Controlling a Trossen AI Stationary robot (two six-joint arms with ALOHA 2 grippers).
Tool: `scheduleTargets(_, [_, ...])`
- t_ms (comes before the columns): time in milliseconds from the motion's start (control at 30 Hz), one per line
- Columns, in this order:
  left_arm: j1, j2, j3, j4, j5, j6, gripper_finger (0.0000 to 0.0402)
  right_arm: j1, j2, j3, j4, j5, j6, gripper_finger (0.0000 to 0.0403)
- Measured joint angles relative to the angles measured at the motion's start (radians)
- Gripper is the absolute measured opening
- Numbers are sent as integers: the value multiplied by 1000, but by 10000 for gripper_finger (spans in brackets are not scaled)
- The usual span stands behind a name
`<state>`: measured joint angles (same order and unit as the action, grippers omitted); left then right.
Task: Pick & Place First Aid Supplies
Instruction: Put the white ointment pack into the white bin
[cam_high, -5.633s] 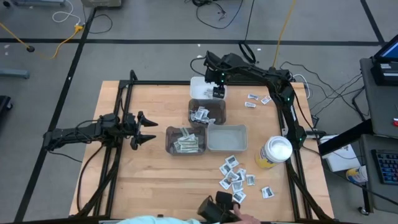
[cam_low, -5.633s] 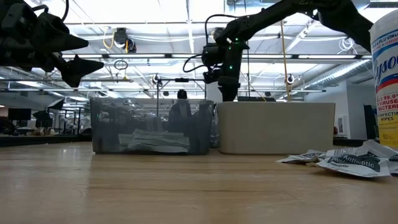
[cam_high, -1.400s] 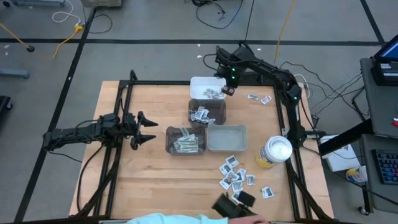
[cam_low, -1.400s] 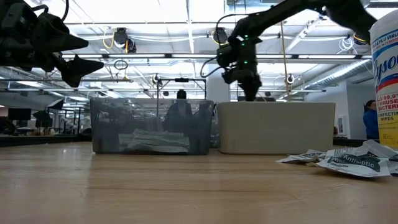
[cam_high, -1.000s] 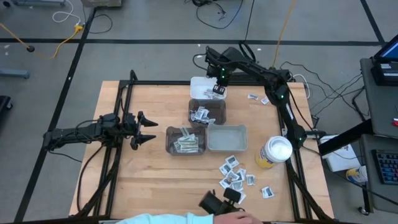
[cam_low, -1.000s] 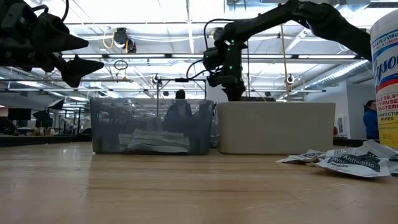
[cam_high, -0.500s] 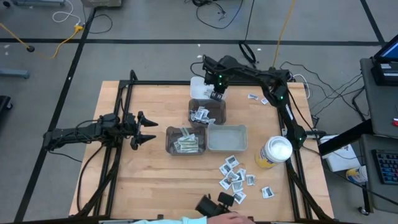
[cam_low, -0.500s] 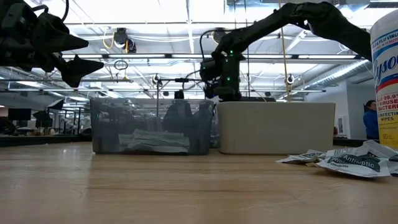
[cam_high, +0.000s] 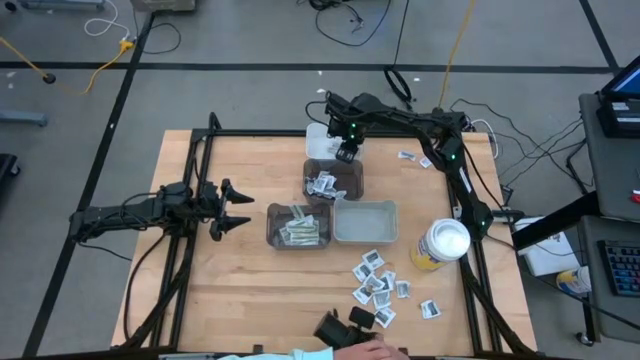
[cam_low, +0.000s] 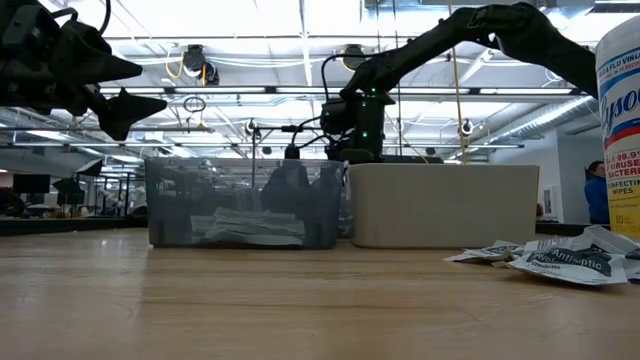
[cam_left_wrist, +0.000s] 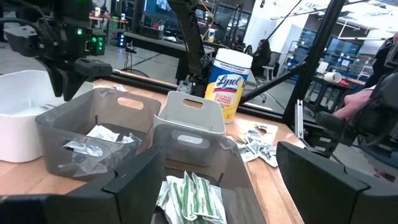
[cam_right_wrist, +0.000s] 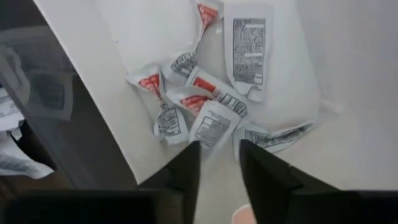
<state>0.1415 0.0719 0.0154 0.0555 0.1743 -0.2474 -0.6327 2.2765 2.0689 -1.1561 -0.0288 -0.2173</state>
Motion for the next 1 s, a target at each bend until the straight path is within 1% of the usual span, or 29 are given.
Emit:
scheduleTargets(100, [0,0,0,0,0,0,310,0,0,0,18,0,-9,149])
scheduleTargets(167, [0,0,0,0,0,0,310,1,0,0,26,0,-26,170])
scheduleTargets(233, [0,0,0,0,0,0,310,4,0,0,31,2,-42,185])
scheduleTargets(333, [0,0,0,0,0,0,310,6,0,0,31,3,-68,197])
scheduleTargets(467, [0,0,0,0,0,0,310,6,-4,18,5,4,-83,196])
scheduleTargets(800, [0,0,0,0,0,0,310,-2,-84,19,-4,6,-96,174])
scheduleTargets(1000, [0,0,0,0,0,0,310,-8,-121,19,-21,7,-161,172])
